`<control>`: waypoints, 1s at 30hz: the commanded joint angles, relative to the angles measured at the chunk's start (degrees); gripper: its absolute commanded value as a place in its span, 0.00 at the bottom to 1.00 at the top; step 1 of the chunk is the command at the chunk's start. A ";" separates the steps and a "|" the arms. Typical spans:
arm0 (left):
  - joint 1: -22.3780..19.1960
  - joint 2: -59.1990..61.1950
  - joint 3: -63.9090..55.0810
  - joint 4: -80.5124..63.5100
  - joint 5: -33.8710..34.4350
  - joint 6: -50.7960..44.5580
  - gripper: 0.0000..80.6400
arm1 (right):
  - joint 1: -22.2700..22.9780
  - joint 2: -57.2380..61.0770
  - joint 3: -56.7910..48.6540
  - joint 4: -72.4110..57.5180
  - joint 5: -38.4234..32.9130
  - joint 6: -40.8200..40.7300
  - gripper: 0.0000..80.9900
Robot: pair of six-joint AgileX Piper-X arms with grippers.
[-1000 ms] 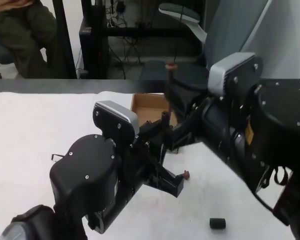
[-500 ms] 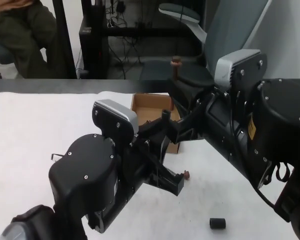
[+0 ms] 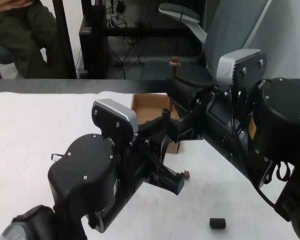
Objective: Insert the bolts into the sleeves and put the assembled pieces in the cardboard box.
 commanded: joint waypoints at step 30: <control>-0.22 -0.83 -0.30 -4.08 1.36 1.05 0.02 | -0.44 1.04 -0.34 -4.99 1.71 -1.12 0.80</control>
